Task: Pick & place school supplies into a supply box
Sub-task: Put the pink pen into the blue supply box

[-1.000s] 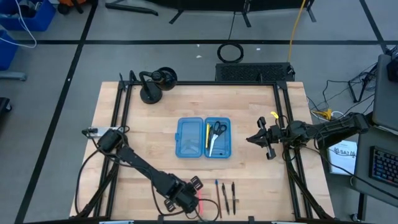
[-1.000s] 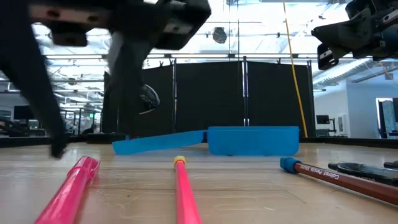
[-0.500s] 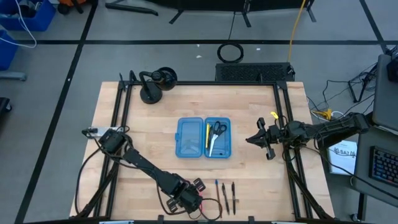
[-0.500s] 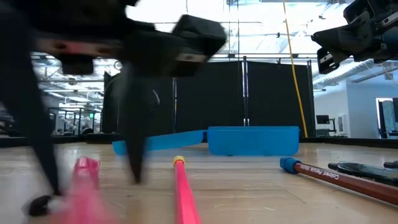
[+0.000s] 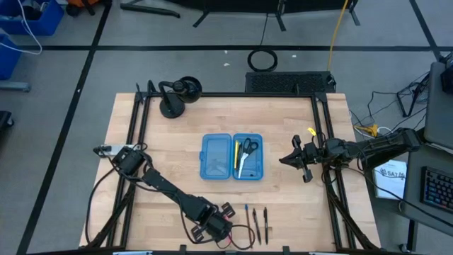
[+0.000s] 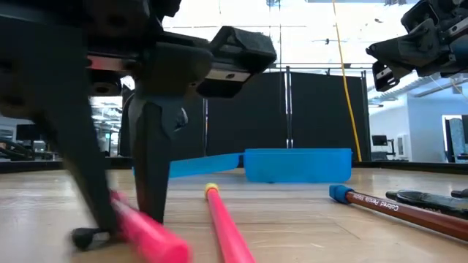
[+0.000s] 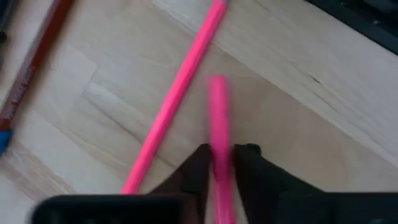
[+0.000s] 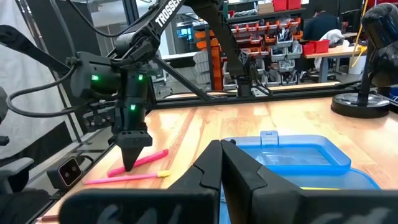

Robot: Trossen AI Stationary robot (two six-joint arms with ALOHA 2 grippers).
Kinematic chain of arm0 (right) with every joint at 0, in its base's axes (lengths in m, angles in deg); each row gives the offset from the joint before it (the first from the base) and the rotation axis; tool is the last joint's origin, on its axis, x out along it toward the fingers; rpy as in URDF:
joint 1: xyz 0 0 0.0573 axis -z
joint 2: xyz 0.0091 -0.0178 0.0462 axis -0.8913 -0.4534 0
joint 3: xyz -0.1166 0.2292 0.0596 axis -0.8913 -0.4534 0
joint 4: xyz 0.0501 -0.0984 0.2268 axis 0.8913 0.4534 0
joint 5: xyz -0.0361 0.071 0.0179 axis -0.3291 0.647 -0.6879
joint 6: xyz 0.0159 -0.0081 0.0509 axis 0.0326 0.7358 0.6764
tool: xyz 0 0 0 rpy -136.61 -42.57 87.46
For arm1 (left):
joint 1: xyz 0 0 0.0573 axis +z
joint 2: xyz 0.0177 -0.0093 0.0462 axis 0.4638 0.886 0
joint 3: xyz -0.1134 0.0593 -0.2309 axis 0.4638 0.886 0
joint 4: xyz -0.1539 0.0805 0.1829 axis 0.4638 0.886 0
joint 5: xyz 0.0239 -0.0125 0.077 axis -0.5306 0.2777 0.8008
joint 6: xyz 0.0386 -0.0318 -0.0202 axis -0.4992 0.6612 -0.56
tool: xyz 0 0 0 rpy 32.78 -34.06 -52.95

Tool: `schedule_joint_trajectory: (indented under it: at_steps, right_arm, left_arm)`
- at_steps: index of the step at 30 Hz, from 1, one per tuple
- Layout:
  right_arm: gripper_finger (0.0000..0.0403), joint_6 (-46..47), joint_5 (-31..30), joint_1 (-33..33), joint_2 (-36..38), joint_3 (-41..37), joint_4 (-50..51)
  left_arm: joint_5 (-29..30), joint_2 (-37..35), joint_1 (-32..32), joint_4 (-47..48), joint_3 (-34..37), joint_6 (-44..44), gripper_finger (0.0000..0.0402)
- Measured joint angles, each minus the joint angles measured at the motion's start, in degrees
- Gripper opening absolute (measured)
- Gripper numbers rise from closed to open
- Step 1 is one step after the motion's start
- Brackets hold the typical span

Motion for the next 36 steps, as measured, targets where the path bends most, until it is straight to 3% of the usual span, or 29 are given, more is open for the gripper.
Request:
schedule_joint_trajectory:
  at_steps: [3, 8, 15, 23, 31, 36]
  right_arm:
    - [0.0000, -0.10, 0.00, 0.00, 0.00, 0.00, -0.01]
    - [0.0000, 0.01, 0.00, 0.00, 0.00, 0.00, 0.01]
    - [0.0000, 0.04, -0.01, -0.02, 0.00, 0.00, 0.03]
    - [0.0000, 0.06, -0.31, -0.01, 0.00, 0.00, 0.03]
    - [0.0000, 0.25, -0.46, 0.00, -0.02, 0.00, -2.09]
    - [0.0000, -0.04, -4.04, -0.02, -0.02, 0.00, -2.51]
  left_arm:
    - [0.13, 0.02, -0.42, 1.02, 0.02, -1.77, 0.0022]
    - [1.16, -0.12, -1.51, 2.46, 0.03, -5.02, 0.0037]
    - [7.41, -3.94, -3.44, 8.46, 0.57, -4.52, 0.0021]
    - [4.33, -10.43, -2.63, 19.78, 0.50, -2.40, 0.0021]
    - [18.31, -14.12, 1.95, 34.10, 0.48, -20.87, 0.0021]
    - [18.99, -14.20, 7.32, 34.66, -0.04, -32.90, 0.0022]
